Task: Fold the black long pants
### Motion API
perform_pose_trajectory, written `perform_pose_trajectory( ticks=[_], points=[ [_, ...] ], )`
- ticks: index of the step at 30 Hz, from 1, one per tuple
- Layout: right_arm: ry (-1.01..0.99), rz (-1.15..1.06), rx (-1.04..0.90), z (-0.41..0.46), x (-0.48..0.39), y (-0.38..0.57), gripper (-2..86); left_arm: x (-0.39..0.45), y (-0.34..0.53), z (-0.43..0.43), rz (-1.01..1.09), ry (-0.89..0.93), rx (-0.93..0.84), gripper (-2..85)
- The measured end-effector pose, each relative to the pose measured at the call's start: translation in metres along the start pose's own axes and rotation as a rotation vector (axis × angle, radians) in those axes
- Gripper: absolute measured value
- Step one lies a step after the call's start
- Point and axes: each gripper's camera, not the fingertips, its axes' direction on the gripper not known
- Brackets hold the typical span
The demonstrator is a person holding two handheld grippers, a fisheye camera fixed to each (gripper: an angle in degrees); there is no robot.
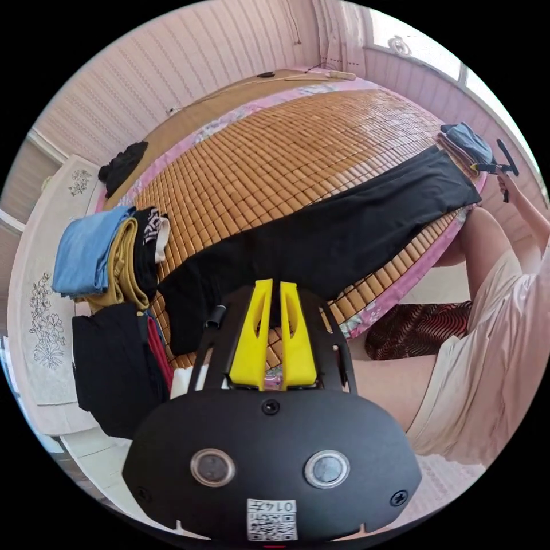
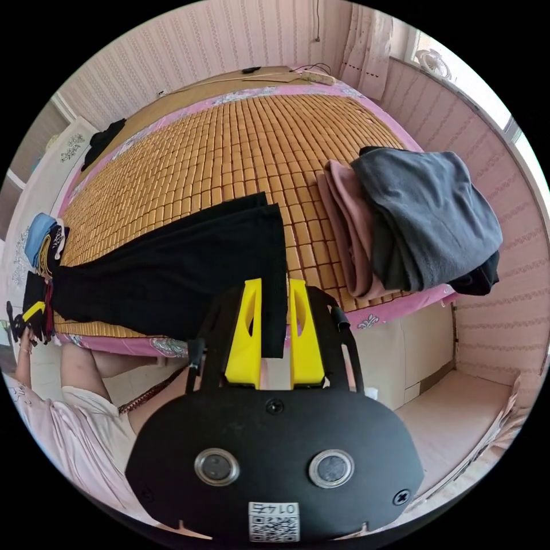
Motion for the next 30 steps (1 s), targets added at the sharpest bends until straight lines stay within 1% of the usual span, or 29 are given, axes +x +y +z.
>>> perform_pose_trajectory(
  ticks=[1,3,5,8,10,12,16,18,20,22,24,26,28,29,30],
  points=[
    [-0.001,-0.002,0.018,0.000,-0.001,-0.004,8.0,0.008,-0.010,-0.004,0.022,0.010,0.016,3.1],
    [-0.008,-0.004,0.072,0.010,-0.004,-0.021,8.2,0.044,-0.053,-0.009,0.128,0.105,0.074,5.1],
    [-0.014,0.016,0.084,0.023,-0.002,-0.034,8.5,0.074,-0.087,-0.006,0.204,0.172,0.122,5.8],
    [-0.038,0.041,0.057,0.049,0.006,-0.048,7.6,0.125,-0.144,0.007,0.328,0.274,0.160,7.1],
    [-0.019,0.038,0.026,0.060,0.010,-0.049,5.2,0.157,-0.177,0.017,0.419,0.323,0.143,8.4],
    [-0.013,0.018,0.059,0.059,0.015,-0.041,0.6,0.197,-0.212,0.027,0.539,0.320,0.148,8.9],
    [-0.043,-0.026,0.141,0.037,0.021,-0.015,-0.6,0.242,-0.253,0.038,0.637,0.271,0.151,8.9],
    [-0.090,-0.052,0.210,0.019,0.027,0.006,-0.4,0.266,-0.273,0.050,0.700,0.246,0.094,8.9],
    [-0.074,-0.039,0.241,0.013,0.033,0.016,0.3,0.279,-0.284,0.057,0.729,0.226,0.049,8.4],
    [-0.048,-0.012,0.253,0.017,0.039,0.019,4.1,0.284,-0.292,0.055,0.725,0.242,0.046,8.3],
    [-0.088,0.019,0.208,0.035,0.048,0.013,9.1,0.289,-0.301,0.050,0.711,0.236,0.027,8.2],
    [-0.147,0.035,0.151,0.053,0.053,0.007,8.5,0.290,-0.304,0.043,0.703,0.211,0.050,8.1],
    [-0.174,0.039,0.122,0.065,0.055,0.004,4.4,0.290,-0.309,0.040,0.684,0.199,0.051,7.7],
    [-0.180,0.040,0.108,0.069,0.056,0.005,3.0,0.290,-0.312,0.043,0.677,0.204,0.021,7.2],
    [-0.187,0.049,0.122,0.067,0.058,0.008,1.7,0.292,-0.314,0.046,0.673,0.206,-0.011,4.4]
  ],
)
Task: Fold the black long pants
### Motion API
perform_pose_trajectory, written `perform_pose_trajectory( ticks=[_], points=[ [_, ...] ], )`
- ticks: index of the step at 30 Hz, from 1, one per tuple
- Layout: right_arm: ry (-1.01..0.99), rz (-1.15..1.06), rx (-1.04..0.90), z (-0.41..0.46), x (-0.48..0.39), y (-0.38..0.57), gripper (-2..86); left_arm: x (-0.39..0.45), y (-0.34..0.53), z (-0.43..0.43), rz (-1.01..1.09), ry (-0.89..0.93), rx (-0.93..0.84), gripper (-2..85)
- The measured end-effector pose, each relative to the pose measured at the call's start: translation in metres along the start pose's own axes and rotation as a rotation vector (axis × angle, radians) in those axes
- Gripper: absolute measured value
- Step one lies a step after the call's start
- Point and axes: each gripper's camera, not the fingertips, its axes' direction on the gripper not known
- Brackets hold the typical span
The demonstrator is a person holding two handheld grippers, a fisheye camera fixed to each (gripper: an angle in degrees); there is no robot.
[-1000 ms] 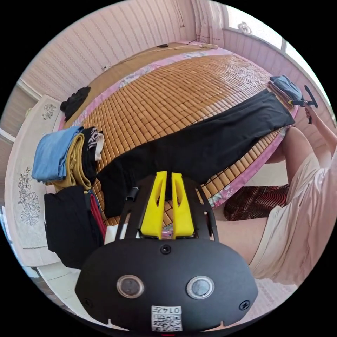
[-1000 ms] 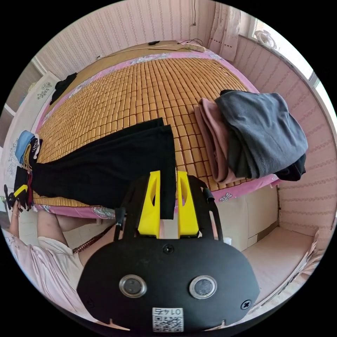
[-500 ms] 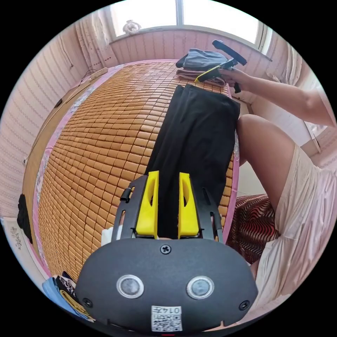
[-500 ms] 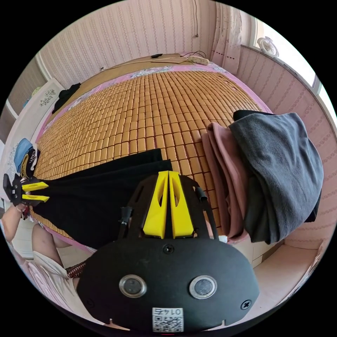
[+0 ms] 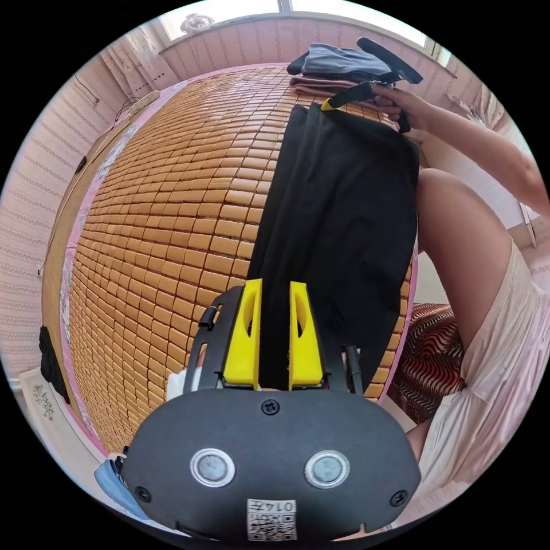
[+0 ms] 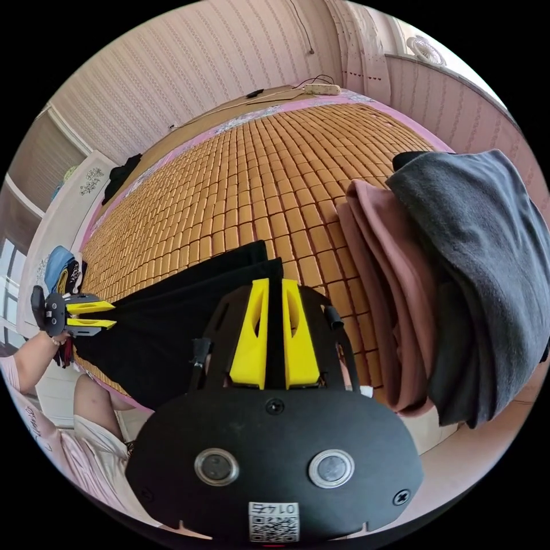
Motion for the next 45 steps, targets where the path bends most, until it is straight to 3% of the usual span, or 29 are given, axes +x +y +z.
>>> perform_pose_trajectory(
  ticks=[7,13,16,22,28,35,38,41,45],
  points=[
    [-0.018,-0.038,0.161,-0.065,-0.004,0.048,-0.6,0.010,-0.001,-0.015,-0.029,-0.033,0.043,-0.7],
    [-0.061,-0.107,0.271,-0.124,-0.012,0.069,-0.6,0.010,0.023,-0.078,-0.060,0.052,0.184,-0.9],
    [-0.049,-0.138,0.197,-0.112,-0.016,0.035,-0.1,-0.012,0.027,-0.083,-0.204,0.095,0.221,-0.8],
    [-0.020,-0.023,-0.008,-0.034,-0.007,-0.013,5.7,-0.048,0.011,-0.018,-0.404,0.053,0.032,1.8],
    [0.037,0.078,0.068,-0.078,0.001,0.074,4.7,-0.007,0.018,-0.047,-0.237,0.096,0.120,4.6],
    [-0.050,0.306,-0.034,-0.051,0.003,0.138,11.1,0.056,0.014,-0.022,-0.089,0.163,0.039,6.4],
    [-0.103,0.380,-0.088,-0.034,0.002,0.144,8.4,0.062,0.012,-0.010,-0.095,0.179,0.009,6.5],
    [-0.137,0.355,-0.016,-0.044,-0.011,0.146,2.5,0.061,0.013,-0.010,-0.111,0.190,-0.004,6.3],
    [-0.185,0.328,0.098,-0.065,-0.025,0.141,0.9,0.069,0.018,-0.016,-0.119,0.166,0.003,6.3]
  ],
)
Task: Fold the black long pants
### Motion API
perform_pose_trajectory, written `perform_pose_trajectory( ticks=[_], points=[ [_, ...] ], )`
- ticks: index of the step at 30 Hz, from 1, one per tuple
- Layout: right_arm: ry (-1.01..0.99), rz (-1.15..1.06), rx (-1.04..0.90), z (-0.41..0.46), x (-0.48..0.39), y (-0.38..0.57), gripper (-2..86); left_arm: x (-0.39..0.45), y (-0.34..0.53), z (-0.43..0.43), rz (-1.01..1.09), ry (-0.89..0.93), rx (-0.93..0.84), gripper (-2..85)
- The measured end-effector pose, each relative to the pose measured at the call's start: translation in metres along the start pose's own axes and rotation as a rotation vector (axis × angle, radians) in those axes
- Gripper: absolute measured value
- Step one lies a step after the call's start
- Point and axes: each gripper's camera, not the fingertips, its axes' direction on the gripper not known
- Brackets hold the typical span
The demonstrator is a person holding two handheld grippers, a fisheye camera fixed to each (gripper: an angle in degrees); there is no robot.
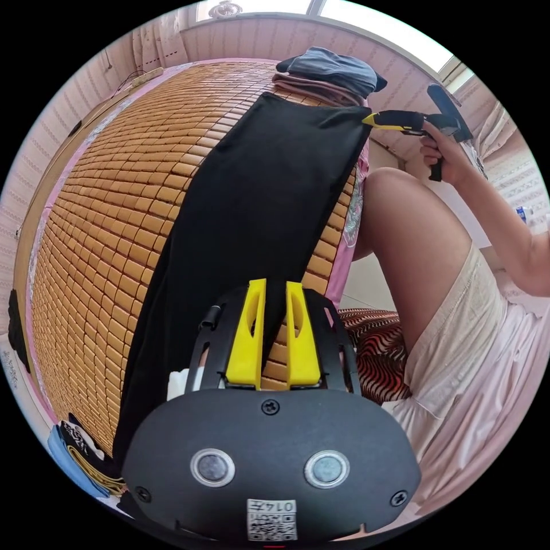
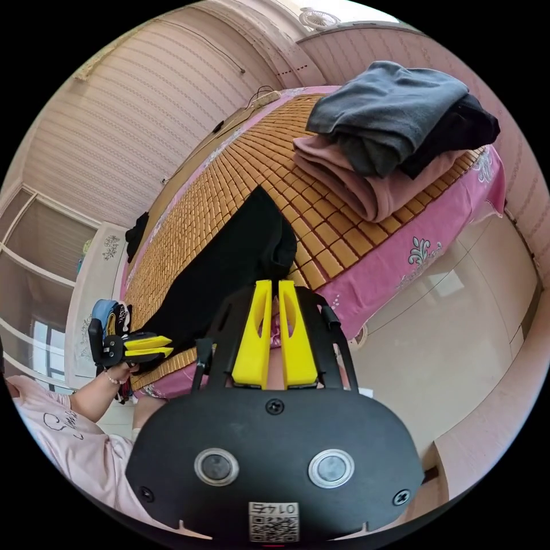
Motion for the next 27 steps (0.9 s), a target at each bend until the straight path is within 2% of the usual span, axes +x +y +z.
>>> perform_pose_trajectory(
  ticks=[4,9,11,14,16,18,20,24,27],
  points=[
    [0.055,-0.020,0.078,-0.016,-0.013,-0.015,1.0,0.000,0.028,-0.027,-0.056,0.002,0.087,6.3],
    [0.461,0.004,-0.017,-0.006,-0.027,-0.039,6.1,-0.025,0.113,-0.049,-0.221,-0.098,0.094,6.3],
    [0.543,-0.039,-0.003,-0.007,-0.052,-0.041,5.8,-0.037,0.141,-0.051,-0.298,-0.132,0.066,6.3],
    [0.528,-0.285,0.033,0.007,-0.129,-0.037,2.9,-0.054,0.171,-0.055,-0.376,-0.191,0.043,6.2],
    [0.444,-0.468,0.006,0.029,-0.186,-0.033,1.6,-0.061,0.176,-0.056,-0.373,-0.223,0.032,6.2],
    [0.179,-0.713,-0.100,0.068,-0.264,-0.021,0.8,-0.067,0.166,-0.057,-0.325,-0.252,0.020,6.4],
    [0.043,-0.901,-0.233,0.105,-0.319,-0.006,1.0,-0.069,0.152,-0.055,-0.272,-0.247,0.016,6.9],
    [0.162,-1.222,-0.367,0.176,-0.406,0.033,3.8,-0.068,0.121,-0.033,-0.166,-0.274,-0.010,7.5],
    [0.254,-1.288,-0.482,0.213,-0.432,0.048,7.1,-0.074,0.115,-0.015,-0.175,-0.211,-0.040,7.1]
  ],
)
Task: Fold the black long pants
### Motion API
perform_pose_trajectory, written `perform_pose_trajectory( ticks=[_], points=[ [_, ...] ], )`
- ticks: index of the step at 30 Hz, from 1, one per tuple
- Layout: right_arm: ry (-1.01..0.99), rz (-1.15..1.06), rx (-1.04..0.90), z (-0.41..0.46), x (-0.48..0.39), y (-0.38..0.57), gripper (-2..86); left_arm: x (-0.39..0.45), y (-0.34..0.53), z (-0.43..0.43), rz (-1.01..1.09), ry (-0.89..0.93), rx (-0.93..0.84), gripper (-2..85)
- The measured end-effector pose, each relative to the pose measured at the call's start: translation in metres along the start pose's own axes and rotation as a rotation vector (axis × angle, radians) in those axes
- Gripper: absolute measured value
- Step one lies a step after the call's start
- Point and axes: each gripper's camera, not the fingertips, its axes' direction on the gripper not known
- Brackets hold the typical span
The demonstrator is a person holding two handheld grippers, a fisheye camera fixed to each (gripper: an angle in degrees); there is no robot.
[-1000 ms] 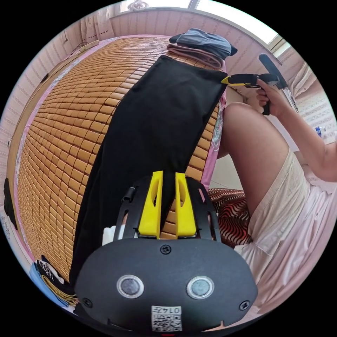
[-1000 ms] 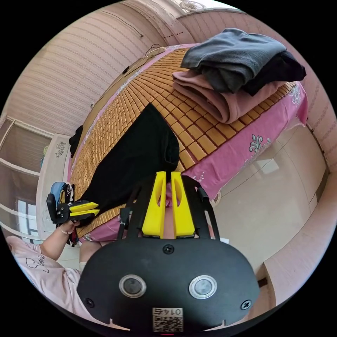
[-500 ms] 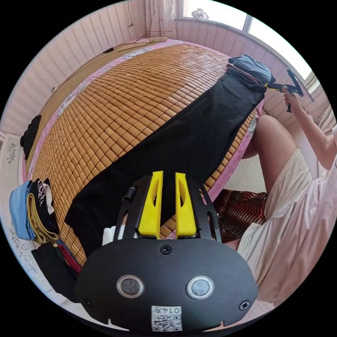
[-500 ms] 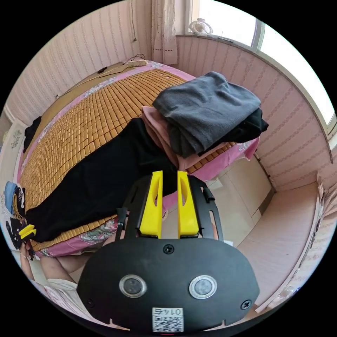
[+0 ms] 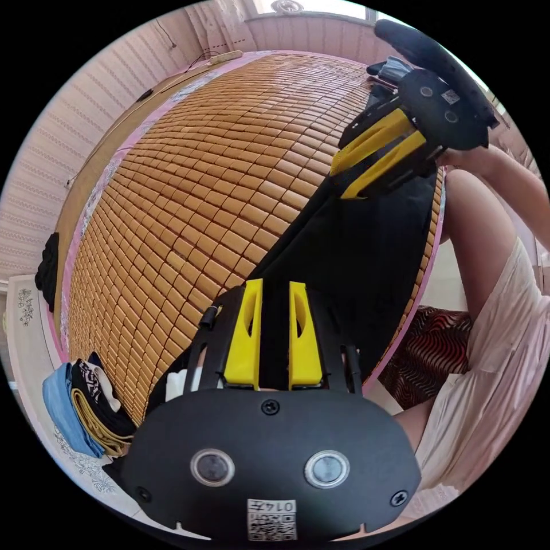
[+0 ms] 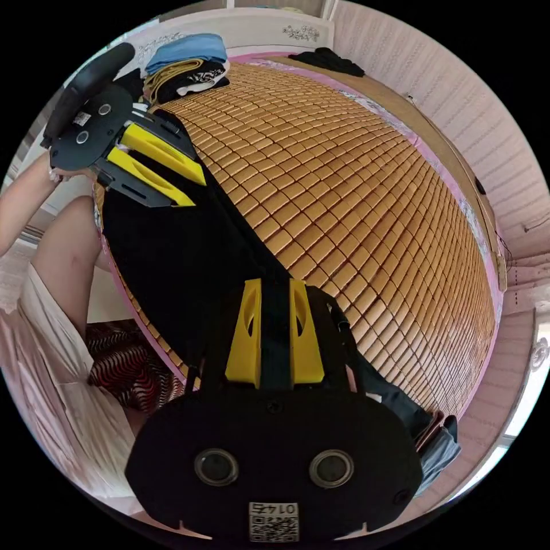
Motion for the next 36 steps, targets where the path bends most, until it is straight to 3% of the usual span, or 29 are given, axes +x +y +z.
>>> perform_pose_trajectory(
  ticks=[5,11,17,20,26,31,36],
  points=[
    [0.019,-0.006,-0.032,-0.001,-0.012,-0.022,0.6,-0.003,0.009,0.012,-0.028,0.025,-0.003,0.2],
    [-0.001,0.003,0.021,-0.031,-0.014,-0.043,-0.8,-0.006,0.034,0.001,-0.045,-0.115,0.076,-0.9],
    [-0.074,0.079,-0.006,-0.023,-0.001,-0.077,-0.5,-0.026,0.047,0.004,-0.118,-0.008,0.126,0.4],
    [-0.056,0.080,-0.053,-0.010,-0.005,-0.085,1.0,-0.031,0.047,0.017,-0.111,0.068,0.064,6.2],
    [-0.039,0.197,0.053,-0.038,-0.006,-0.074,6.1,-0.040,0.061,0.036,-0.124,0.050,0.017,1.3],
    [-0.146,0.074,0.084,-0.056,-0.041,-0.059,6.1,-0.054,0.078,0.035,-0.236,0.022,0.032,3.0],
    [-0.145,-0.060,-0.067,-0.028,-0.082,-0.061,4.1,-0.064,0.103,0.043,-0.300,0.016,0.042,5.7]
  ],
)
